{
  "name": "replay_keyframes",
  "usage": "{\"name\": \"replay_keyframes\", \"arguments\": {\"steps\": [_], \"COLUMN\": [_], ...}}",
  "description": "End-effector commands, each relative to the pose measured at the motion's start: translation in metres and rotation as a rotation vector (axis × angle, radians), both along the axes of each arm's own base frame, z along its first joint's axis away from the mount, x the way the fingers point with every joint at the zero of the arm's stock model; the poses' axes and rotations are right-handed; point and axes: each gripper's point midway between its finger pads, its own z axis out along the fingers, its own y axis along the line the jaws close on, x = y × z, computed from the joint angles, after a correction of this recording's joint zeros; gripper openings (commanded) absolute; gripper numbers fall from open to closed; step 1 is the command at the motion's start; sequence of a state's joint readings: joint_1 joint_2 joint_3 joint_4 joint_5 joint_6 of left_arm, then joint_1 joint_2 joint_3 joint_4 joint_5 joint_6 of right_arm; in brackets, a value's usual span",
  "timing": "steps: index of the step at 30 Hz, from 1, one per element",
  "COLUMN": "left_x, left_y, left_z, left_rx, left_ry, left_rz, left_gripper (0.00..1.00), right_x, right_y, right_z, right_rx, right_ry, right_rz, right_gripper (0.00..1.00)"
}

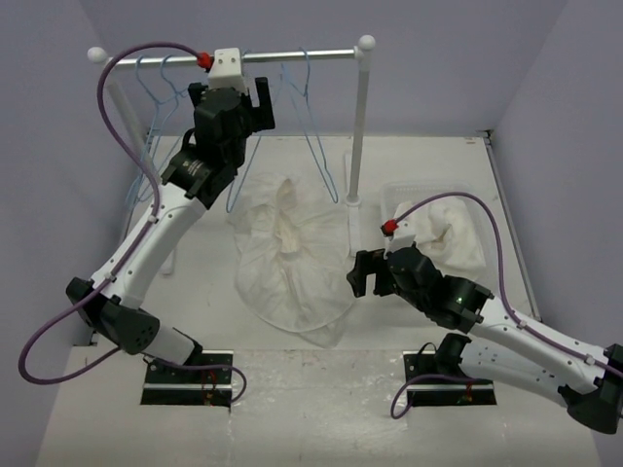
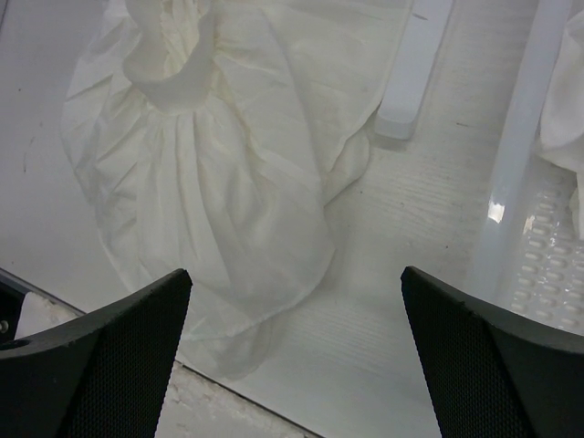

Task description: Remove the skirt from the hanger

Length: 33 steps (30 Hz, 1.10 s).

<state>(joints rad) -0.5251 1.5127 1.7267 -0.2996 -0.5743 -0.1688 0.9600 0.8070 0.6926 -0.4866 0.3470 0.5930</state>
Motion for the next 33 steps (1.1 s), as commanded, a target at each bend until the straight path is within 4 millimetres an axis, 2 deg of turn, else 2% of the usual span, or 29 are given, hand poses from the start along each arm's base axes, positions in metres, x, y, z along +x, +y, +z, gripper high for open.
{"name": "replay_keyframes", "arguments": {"steps": [1,3,4,6,7,12,14,15,16,17,18,19,20,21,22,23,26,27,28,29,31,33], "left_x": [-0.025,-0.037,-0.046,-0.054,-0.059,-0.098,-0.112,-0.122,-0.130,-0.136,-0.150,-0.156,-0.169,-0.174,-0.179,-0.187,-0.202,-0.204,-0.208,-0.211,-0.213,-0.215], "left_y": [0.012,0.014,0.012,0.012,0.007,0.005,0.008,0.014,0.021,0.025,0.031,0.030,0.034,0.034,0.036,0.040,0.045,0.046,0.045,0.047,0.050,0.052], "left_z": [0.029,0.038,0.041,0.040,0.036,-0.002,-0.017,-0.016,-0.030,-0.035,-0.031,-0.048,-0.044,-0.048,-0.060,-0.058,-0.058,-0.057,-0.055,-0.052,-0.050,-0.050], "left_rx": [-0.078,-0.098,-0.101,-0.127,-0.137,-0.226,-0.223,-0.249,-0.239,-0.243,-0.273,-0.273,-0.296,-0.309,-0.307,-0.317,-0.316,-0.307,-0.311,-0.315,-0.314,-0.311], "left_ry": [-0.061,-0.070,-0.066,-0.046,-0.025,0.097,0.154,0.154,0.199,0.214,0.197,0.229,0.206,0.211,0.238,0.230,0.225,0.218,0.211,0.197,0.183,0.178], "left_rz": [-0.004,-0.030,-0.063,-0.081,-0.120,-0.194,-0.207,-0.195,-0.170,-0.161,-0.163,-0.177,-0.197,-0.205,-0.206,-0.207,-0.226,-0.238,-0.252,-0.258,-0.252,-0.252], "left_gripper": [1.00,1.00,1.00,1.00,1.00,1.00,1.00,1.00,1.00,1.00,1.00,1.00,1.00,1.00,1.00,1.00,1.00,1.00,1.00,1.00,1.00,1.00], "right_x": [0.001,-0.002,-0.007,-0.006,-0.001,0.004,0.019,0.027,0.037,0.042,0.047,0.053,0.059,0.063,0.071,0.071,0.069,0.068,0.066,0.065,0.059,0.053], "right_y": [0.012,0.021,0.033,0.041,0.047,0.086,0.105,0.110,0.121,0.124,0.130,0.137,0.144,0.149,0.159,0.165,0.181,0.181,0.181,0.180,0.173,0.168], "right_z": [0.014,0.016,0.019,0.018,0.010,-0.001,-0.005,-0.006,-0.012,-0.019,-0.021,-0.023,-0.040,-0.046,-0.044,-0.066,-0.082,-0.099,-0.106,-0.111,-0.120,-0.110], "right_rx": [0.032,0.026,0.052,0.041,0.013,0.013,0.029,0.025,0.018,0.005,0.001,0.011,-0.018,-0.031,-0.025,-0.064,-0.070,-0.099,-0.114,-0.128,-0.141,-0.110], "right_ry": [-0.040,-0.064,-0.066,-0.073,-0.070,-0.056,-0.069,-0.078,-0.082,-0.081,-0.096,-0.111,-0.096,-0.099,-0.108,-0.071,-0.025,0.004,0.023,0.034,0.060,0.040], "right_rz": [0.070,0.153,0.216,0.241,0.237,0.280,0.257,0.230,0.215,0.205,0.206,0.198,0.191,0.195,0.188,0.206,0.248,0.253,0.257,0.259,0.258,0.229], "right_gripper": [0.99,0.99,0.99,0.99,0.99,0.99,0.99,0.99,0.99,0.99,0.99,0.99,0.99,0.99,0.99,0.99,0.99,0.99,0.97,0.91,0.45,0.00]}}
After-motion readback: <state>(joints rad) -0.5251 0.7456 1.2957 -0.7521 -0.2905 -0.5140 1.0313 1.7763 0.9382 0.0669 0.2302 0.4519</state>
